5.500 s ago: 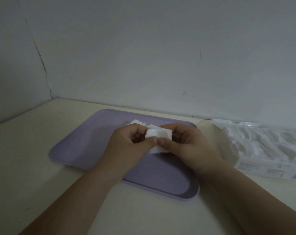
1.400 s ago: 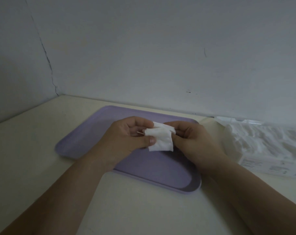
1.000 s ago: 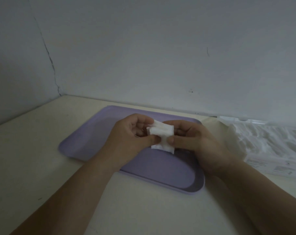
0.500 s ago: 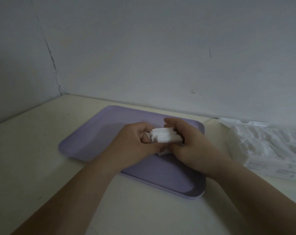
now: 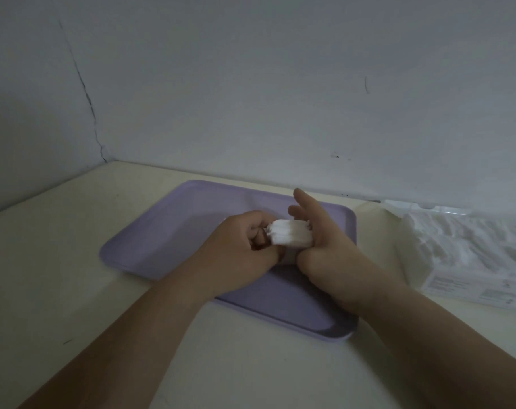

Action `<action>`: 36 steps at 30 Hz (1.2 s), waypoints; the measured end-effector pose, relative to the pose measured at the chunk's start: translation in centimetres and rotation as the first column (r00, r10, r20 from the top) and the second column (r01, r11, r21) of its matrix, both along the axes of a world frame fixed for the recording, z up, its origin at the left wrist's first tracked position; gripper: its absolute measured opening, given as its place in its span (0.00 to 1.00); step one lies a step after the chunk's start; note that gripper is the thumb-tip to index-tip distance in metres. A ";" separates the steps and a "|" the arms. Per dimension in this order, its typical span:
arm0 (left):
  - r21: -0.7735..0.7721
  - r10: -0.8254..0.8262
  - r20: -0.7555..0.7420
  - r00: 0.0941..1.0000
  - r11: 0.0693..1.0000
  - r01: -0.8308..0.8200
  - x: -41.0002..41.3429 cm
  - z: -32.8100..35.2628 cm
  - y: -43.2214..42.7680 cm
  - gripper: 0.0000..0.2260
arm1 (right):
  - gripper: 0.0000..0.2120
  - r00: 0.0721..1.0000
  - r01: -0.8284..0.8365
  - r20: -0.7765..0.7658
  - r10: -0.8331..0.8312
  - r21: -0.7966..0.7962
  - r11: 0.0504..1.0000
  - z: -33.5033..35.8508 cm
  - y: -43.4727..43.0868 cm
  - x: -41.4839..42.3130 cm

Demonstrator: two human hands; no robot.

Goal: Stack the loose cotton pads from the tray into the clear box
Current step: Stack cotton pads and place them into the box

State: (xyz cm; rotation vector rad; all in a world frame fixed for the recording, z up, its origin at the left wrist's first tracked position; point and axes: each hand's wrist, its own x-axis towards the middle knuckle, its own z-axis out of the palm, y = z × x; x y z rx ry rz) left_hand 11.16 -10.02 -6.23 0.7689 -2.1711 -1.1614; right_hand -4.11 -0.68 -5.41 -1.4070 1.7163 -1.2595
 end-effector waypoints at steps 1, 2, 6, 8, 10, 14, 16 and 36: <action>0.014 -0.009 -0.012 1.000 1.000 0.010 0.2 0.2 0.0 0.12 | 0.46 0.998 0.008 -0.070 -0.009 -0.013 1.000 0.1 0.0 0.0; 0.027 0.013 -0.028 1.000 1.000 -0.012 0.3 0.4 -0.1 0.14 | 0.40 0.990 0.019 -0.142 -0.023 -0.032 0.999 0.3 -0.1 -0.1; -0.044 0.437 -0.091 0.895 0.896 -0.442 1.1 0.7 -2.2 0.09 | 0.27 0.968 0.116 -0.211 -0.136 -0.104 0.988 0.6 -0.1 -0.5; -0.195 0.570 0.018 0.822 0.808 -0.556 1.9 0.2 -3.6 0.09 | 0.26 0.950 0.169 -0.243 -0.195 -0.123 0.978 0.4 0.0 -0.6; -0.282 0.551 0.173 0.816 0.822 -0.495 2.3 -0.7 -4.5 0.14 | 0.25 0.938 0.217 -0.247 -0.243 -0.126 0.968 0.1 -0.1 -0.6; -0.349 0.457 0.336 0.823 0.872 -0.342 2.4 -1.2 -4.4 0.18 | 0.24 0.931 0.259 -0.230 -0.282 -0.123 0.958 -0.2 -0.1 -0.6; -0.264 0.418 0.285 0.863 0.900 -0.348 2.4 -0.8 -4.0 0.15 | 0.24 0.934 0.262 -0.220 -0.282 -0.116 0.958 -0.2 0.0 -0.7; 0.188 0.012 -0.173 0.985 0.982 0.021 1.3 0.7 -0.9 0.13 | 0.20 0.987 0.162 -0.004 -0.164 -0.114 0.980 -1.3 -0.7 -1.7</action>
